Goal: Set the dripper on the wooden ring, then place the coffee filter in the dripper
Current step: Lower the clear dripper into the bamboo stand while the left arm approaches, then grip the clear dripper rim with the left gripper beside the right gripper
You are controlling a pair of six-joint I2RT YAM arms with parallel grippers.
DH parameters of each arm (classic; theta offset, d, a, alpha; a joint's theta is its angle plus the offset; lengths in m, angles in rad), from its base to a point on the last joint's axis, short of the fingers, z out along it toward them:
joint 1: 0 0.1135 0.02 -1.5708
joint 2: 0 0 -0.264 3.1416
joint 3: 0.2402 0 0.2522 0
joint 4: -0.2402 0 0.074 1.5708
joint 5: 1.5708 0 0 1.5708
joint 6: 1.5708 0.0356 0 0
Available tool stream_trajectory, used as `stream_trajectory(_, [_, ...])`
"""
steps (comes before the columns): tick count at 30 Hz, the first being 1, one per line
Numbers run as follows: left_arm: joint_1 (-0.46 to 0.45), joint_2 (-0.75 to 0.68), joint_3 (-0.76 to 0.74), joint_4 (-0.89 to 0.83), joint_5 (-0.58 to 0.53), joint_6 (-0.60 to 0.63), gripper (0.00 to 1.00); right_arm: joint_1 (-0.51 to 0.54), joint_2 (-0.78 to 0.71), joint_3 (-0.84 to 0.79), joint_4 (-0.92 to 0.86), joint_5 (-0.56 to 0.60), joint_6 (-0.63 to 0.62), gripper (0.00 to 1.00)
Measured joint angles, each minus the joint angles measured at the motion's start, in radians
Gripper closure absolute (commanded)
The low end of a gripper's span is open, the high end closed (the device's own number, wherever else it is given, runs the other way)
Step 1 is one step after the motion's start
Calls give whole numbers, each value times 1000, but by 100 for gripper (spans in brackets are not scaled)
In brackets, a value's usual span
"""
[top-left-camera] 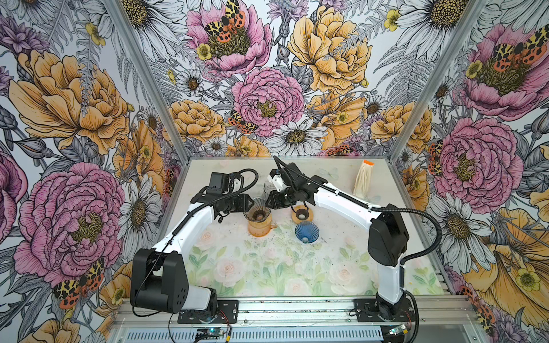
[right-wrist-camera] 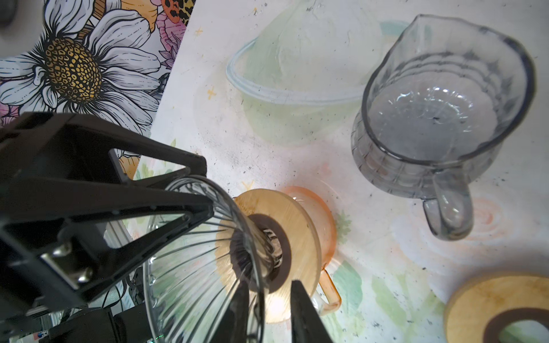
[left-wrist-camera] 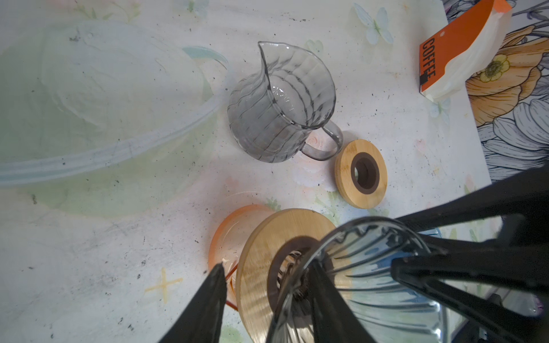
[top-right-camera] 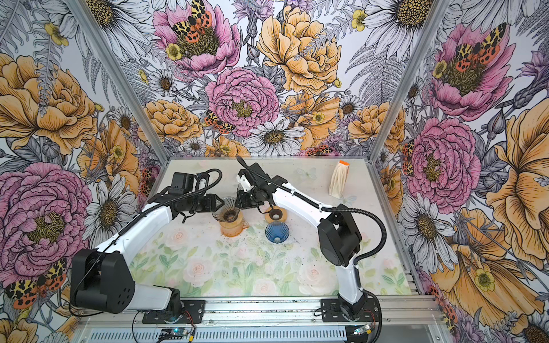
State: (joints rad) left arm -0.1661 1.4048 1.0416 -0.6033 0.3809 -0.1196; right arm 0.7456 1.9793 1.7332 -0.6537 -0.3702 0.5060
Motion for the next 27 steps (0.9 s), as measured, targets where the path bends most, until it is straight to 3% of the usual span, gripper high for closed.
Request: stream_trajectory(27, [-81,98,37,-119,134,34,66,-29,-9,-4,-110,-17,-45,73])
